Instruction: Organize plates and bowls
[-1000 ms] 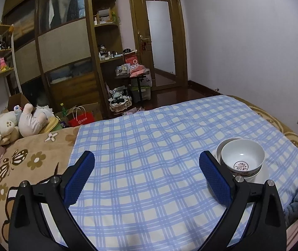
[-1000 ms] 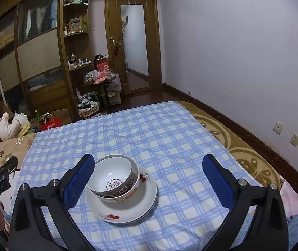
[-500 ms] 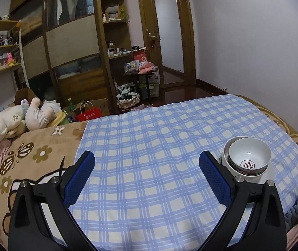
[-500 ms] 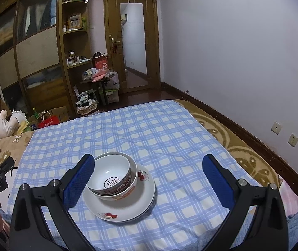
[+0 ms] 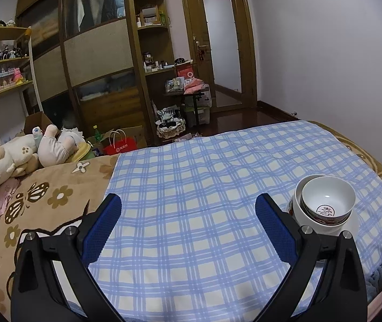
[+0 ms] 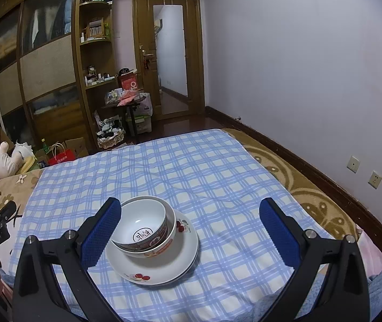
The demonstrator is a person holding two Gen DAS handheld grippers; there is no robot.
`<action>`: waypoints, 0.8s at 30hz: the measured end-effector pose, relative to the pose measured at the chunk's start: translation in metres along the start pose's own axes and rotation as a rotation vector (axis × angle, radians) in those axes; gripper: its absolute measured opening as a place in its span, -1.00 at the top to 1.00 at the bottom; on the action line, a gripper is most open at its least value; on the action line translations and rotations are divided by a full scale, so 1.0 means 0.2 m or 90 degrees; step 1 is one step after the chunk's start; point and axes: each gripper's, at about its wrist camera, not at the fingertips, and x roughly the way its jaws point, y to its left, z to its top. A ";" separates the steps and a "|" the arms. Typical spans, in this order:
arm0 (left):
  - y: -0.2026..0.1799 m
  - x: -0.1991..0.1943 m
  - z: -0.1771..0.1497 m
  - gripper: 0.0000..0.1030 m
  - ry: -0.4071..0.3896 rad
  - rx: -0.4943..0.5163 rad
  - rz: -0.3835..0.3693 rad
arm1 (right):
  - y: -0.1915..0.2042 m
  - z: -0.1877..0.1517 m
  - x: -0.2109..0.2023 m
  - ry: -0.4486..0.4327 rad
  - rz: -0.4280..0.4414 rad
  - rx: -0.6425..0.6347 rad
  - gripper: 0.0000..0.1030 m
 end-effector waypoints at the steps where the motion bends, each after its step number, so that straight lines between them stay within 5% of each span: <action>1: 0.00 0.00 0.00 -0.92 -0.001 0.000 0.001 | 0.00 0.00 0.00 0.000 0.001 0.000 -1.00; 24: 0.00 -0.02 0.00 -0.92 -0.012 0.004 0.021 | 0.00 -0.01 0.00 0.003 0.001 0.000 -1.00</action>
